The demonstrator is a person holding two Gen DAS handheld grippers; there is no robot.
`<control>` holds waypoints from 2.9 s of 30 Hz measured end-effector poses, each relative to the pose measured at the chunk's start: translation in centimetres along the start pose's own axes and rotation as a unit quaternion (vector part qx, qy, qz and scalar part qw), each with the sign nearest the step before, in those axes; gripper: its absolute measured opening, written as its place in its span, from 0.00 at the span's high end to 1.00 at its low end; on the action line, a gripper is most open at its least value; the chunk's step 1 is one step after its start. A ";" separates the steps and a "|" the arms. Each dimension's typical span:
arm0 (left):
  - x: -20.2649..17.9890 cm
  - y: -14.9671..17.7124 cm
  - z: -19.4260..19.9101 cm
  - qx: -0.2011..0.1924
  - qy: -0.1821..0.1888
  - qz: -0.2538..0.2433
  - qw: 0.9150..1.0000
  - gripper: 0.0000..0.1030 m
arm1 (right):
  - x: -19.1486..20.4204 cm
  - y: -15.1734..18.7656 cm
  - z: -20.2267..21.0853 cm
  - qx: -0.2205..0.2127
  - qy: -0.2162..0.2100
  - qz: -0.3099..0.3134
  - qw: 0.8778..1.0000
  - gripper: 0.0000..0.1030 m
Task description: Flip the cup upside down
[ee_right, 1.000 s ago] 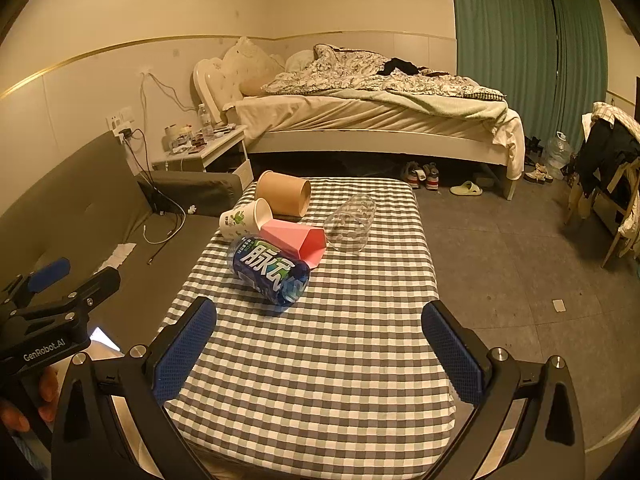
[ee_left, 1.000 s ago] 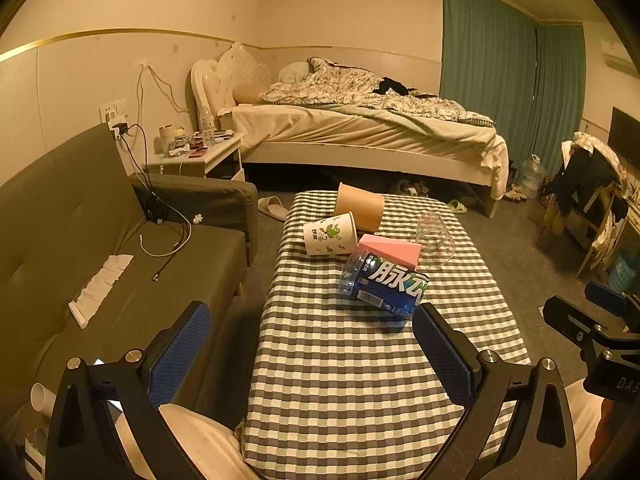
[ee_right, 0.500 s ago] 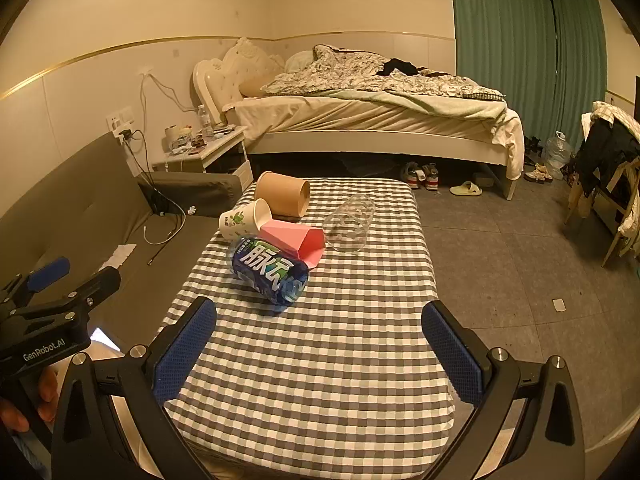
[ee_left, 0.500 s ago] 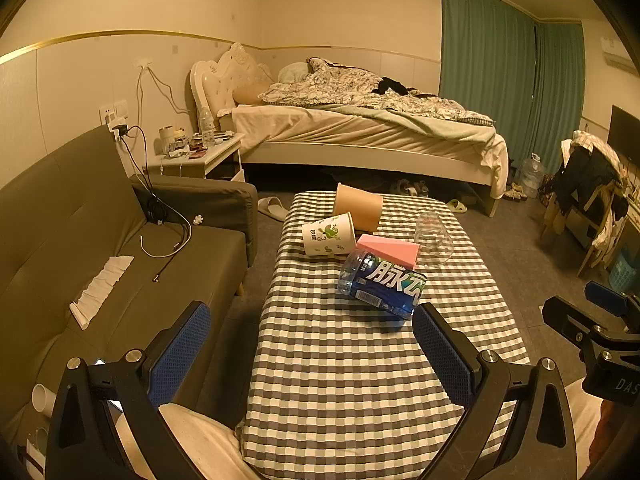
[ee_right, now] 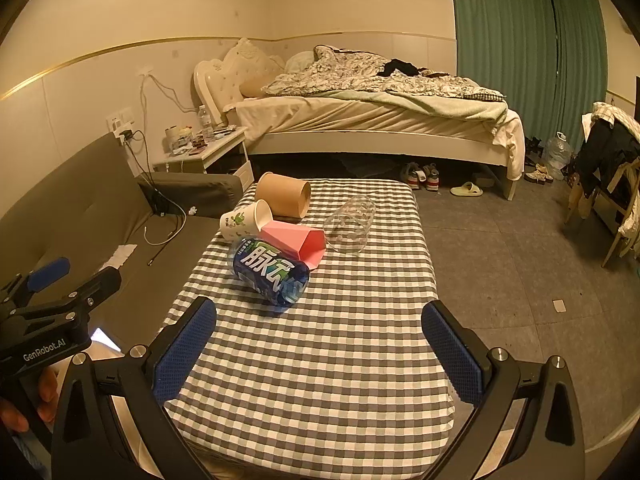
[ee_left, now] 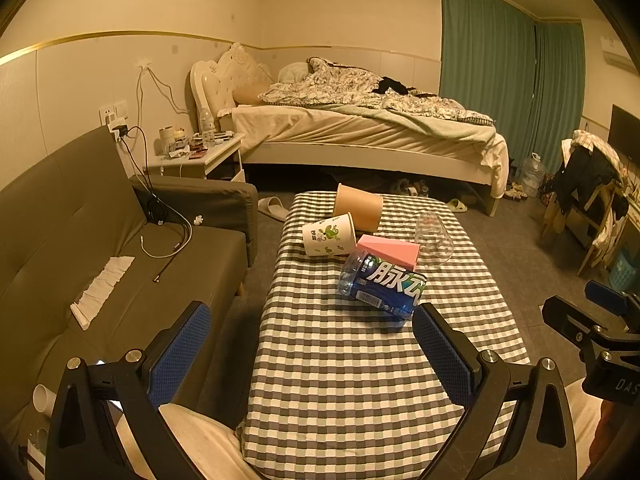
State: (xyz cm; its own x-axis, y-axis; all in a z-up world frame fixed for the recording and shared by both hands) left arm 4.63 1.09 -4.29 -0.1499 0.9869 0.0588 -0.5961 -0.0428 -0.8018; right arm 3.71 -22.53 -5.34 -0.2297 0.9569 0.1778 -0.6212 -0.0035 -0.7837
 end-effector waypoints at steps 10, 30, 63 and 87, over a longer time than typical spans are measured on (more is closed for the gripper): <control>0.0 0.0 0.0 0.000 0.000 0.000 1.000 0.00 | 0.2 -0.1 -0.1 0.001 -0.001 0.002 1.000 0.00; 0.2 0.4 -0.7 0.008 -0.005 0.007 1.000 0.00 | 0.3 -0.3 -0.7 0.007 -0.006 0.010 1.000 0.00; 5.7 -4.0 -24.9 0.127 -0.104 0.084 0.983 0.00 | 2.6 -14.6 -38.8 0.216 -0.137 0.287 0.923 0.00; 4.4 -6.7 -19.8 0.083 -0.075 0.076 0.991 0.00 | -0.1 -17.9 -31.7 0.197 -0.163 0.165 0.953 0.16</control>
State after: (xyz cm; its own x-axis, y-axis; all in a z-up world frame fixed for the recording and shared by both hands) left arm 23.61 8.78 -10.43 -0.3552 0.9338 0.0425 -0.6771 -0.2257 -0.7004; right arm 38.58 -13.37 -10.18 -0.6408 0.7448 0.1860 -0.6935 -0.4577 -0.5564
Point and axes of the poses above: each gripper's, at about its wrist camera, not at the fingertips, and z roughly against the way its jaws point, x to its left, y to its underside, the point moved 5 cm from there along -z, roughly the way its jaws point, and after that the axes turned 7 degrees about -y, right-handed, at the moved point
